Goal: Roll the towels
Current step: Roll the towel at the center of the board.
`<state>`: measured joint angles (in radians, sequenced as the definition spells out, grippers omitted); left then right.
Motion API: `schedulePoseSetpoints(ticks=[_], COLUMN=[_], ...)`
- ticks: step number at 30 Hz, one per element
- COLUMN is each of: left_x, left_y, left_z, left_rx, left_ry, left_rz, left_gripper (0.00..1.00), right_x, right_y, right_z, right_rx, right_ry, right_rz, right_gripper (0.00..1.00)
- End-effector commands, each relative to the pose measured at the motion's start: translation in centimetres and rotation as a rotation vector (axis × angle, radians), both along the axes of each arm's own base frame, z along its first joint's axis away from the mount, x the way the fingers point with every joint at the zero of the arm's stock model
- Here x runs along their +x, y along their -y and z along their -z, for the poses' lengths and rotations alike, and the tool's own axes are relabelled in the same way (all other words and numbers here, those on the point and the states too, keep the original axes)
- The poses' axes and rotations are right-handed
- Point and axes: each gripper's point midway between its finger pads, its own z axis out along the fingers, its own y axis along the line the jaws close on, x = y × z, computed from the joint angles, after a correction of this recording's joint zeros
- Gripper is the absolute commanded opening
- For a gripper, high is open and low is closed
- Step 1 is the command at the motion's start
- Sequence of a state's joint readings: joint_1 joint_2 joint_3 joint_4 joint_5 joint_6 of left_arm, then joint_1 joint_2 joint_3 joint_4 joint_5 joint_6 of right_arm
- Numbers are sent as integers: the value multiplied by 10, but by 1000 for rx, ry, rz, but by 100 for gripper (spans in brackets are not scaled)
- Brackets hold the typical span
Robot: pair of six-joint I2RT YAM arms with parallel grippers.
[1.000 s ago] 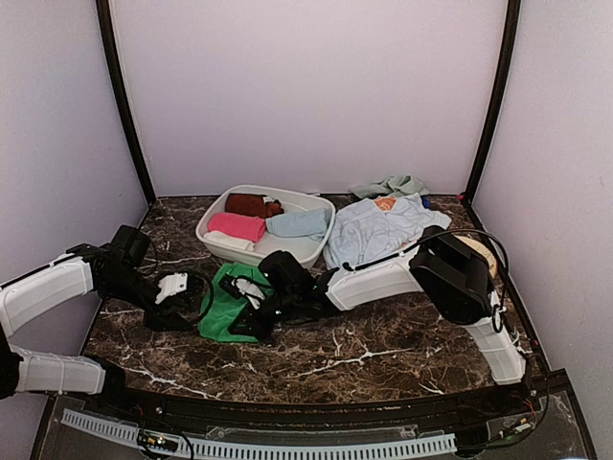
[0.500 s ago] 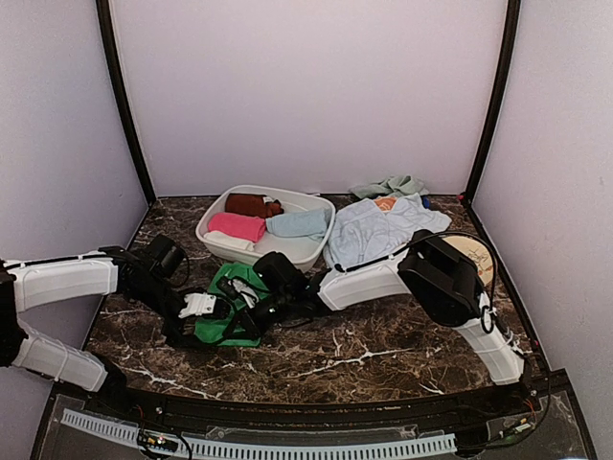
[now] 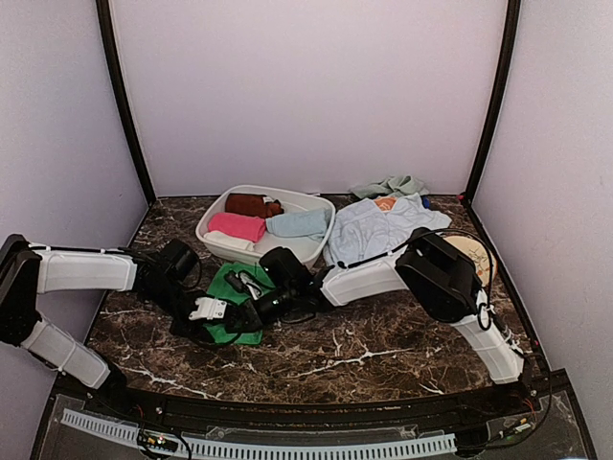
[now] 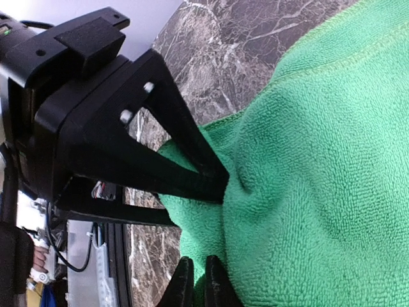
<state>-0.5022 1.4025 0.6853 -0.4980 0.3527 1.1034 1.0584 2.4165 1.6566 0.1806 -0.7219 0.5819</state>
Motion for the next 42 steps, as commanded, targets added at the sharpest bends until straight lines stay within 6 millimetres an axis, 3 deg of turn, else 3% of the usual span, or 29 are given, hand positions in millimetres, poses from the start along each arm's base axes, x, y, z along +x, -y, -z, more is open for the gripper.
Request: schedulePoseSetpoints(ticks=[1,3,4,7,10,11,12,15,17,19,21,24,27,31,36,42], left_x=[-1,-8,-13,-27,-38,-40,-44,-47,-49,-46,-41,-33,-28,-25,-22,-21], left_y=[2,5,7,12,14,15,15,12,9,6,2,0,-1,-3,-8,-12], left_z=[-2,-6,-8,-18,-28,-32,-34,-36,-35,-31,-27,-24,-17,-10,1,7], left_rx=[-10,-38,-50,-94,-128,-134,-138,-142,-137,-132,-118,-112,-90,-70,-36,-15], left_ry=[-15,-56,-89,-176,-257,-282,-315,-394,-456,-520,-577,-654,-706,-729,-736,-720], left_rz=[-20,-33,-37,-46,-61,-68,-76,-109,-131,-167,-204,-252,-289,-319,-357,-367], left_gripper=[23,9,6,0,0,0,0,0,0,0,0,0,0,0,0,0], right_x=[14,19,22,27,31,32,30,29,58,92,82,38,-9,-60,-81,-65], right_y=[4,12,18,40,66,73,86,113,143,174,170,147,122,89,43,4], right_z=[1,-7,-23,-50,-63,-67,-61,-85,-113,-122,-131,-133,-104,-77,-53,-29], right_rx=[9,43,78,134,113,99,68,73,38,-52,66,143,55,45,33,4], right_ry=[-11,40,92,276,447,504,556,785,871,817,789,982,1216,1404,1611,1673], right_rz=[51,87,106,162,201,208,215,303,569,802,685,451,177,-98,-272,-323], right_gripper=[18,29,32,50,66,88,98,100,100,100,100,100,100,91,80,72])
